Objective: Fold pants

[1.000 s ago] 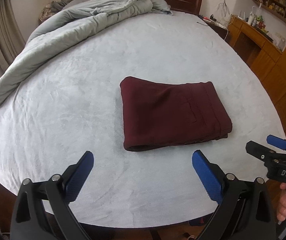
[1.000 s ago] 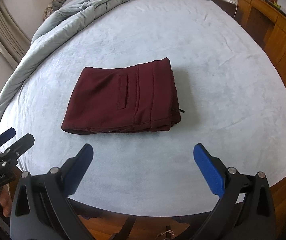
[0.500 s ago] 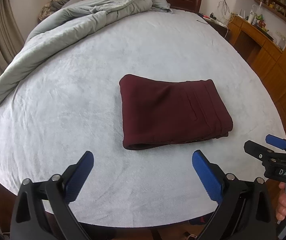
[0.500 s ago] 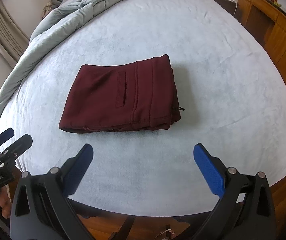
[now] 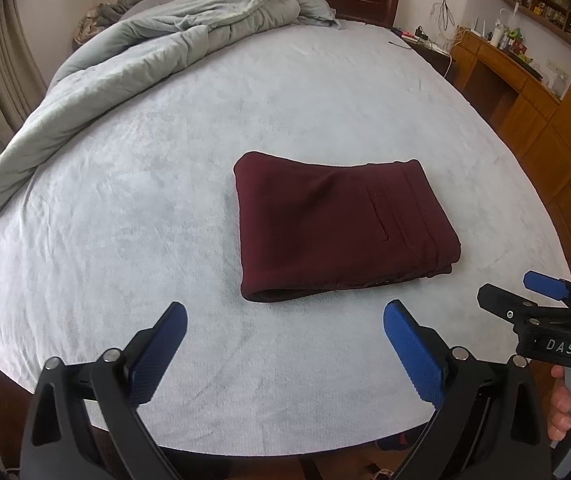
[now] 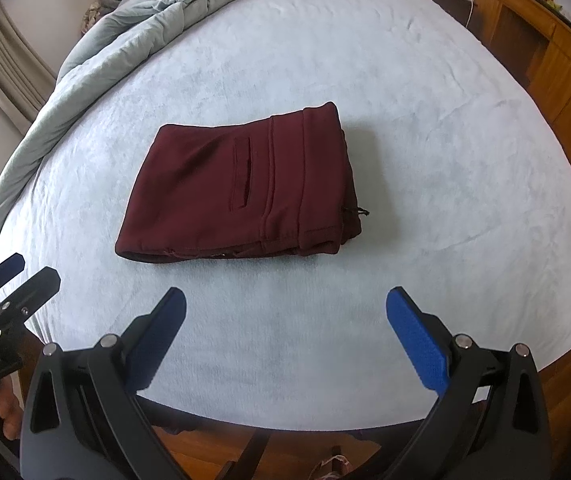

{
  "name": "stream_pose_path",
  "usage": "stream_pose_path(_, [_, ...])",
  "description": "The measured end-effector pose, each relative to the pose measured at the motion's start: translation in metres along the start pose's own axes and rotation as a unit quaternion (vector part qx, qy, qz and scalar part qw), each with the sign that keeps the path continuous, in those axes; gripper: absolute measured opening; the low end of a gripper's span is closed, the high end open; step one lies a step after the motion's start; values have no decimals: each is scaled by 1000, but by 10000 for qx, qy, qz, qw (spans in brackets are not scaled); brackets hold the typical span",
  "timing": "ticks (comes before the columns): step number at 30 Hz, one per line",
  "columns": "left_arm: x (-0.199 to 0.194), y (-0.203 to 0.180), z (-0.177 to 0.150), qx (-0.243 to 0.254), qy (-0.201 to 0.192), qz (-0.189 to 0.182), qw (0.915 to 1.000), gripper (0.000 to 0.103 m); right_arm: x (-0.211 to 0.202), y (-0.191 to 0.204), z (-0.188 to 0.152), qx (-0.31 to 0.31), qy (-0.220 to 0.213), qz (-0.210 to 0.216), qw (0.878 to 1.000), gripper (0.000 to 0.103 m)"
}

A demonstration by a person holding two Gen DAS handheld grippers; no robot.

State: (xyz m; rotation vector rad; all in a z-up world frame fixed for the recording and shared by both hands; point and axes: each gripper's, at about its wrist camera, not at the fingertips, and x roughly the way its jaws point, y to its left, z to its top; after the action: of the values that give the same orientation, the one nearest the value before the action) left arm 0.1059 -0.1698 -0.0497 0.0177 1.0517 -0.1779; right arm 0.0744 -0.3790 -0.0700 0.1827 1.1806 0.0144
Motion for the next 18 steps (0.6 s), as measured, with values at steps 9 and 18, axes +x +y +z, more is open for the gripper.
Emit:
stream_pose_path(9, [-1,0,-1,1,-19,-7,10000,99,2,-1,0,19,49,-35,10000,100])
stream_pose_path(18, [-1,0,-1,-11,-10,-15,10000,99,3,-3,-1,58,78,-27,9999,100])
